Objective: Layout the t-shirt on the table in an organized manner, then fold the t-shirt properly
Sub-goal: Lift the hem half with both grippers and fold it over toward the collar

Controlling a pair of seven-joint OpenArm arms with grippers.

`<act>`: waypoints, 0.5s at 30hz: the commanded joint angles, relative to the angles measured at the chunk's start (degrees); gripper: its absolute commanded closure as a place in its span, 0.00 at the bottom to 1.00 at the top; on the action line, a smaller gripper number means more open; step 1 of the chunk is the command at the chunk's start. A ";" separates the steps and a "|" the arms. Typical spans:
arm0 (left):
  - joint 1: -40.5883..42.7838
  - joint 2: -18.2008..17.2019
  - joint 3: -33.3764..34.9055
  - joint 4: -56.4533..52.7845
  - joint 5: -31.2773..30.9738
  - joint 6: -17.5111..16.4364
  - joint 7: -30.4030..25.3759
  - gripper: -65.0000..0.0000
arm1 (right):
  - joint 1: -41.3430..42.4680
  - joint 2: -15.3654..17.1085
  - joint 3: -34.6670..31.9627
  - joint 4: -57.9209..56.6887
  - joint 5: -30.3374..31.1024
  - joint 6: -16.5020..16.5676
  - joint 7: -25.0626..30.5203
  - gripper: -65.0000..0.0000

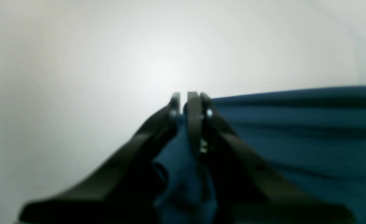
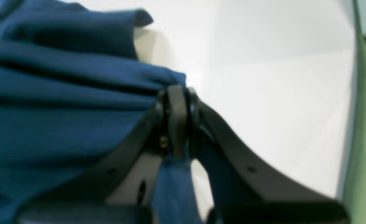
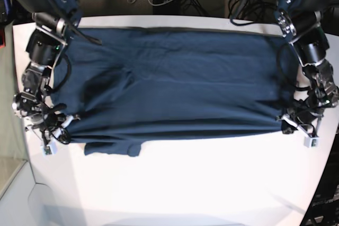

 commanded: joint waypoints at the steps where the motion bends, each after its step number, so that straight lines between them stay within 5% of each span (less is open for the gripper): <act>1: -1.36 -1.12 -0.14 1.51 -0.56 0.48 -0.98 1.00 | 0.72 0.59 0.39 3.30 0.39 -0.27 0.27 1.00; 9: -0.04 -1.12 -0.23 3.00 -1.00 0.48 2.80 1.00 | -6.84 -3.02 0.57 20.79 0.48 -0.27 -5.88 1.00; 15: 6.12 -1.12 -0.23 13.02 -8.64 0.48 5.53 1.00 | -12.29 -5.30 0.48 28.27 1.35 -0.27 -7.38 1.00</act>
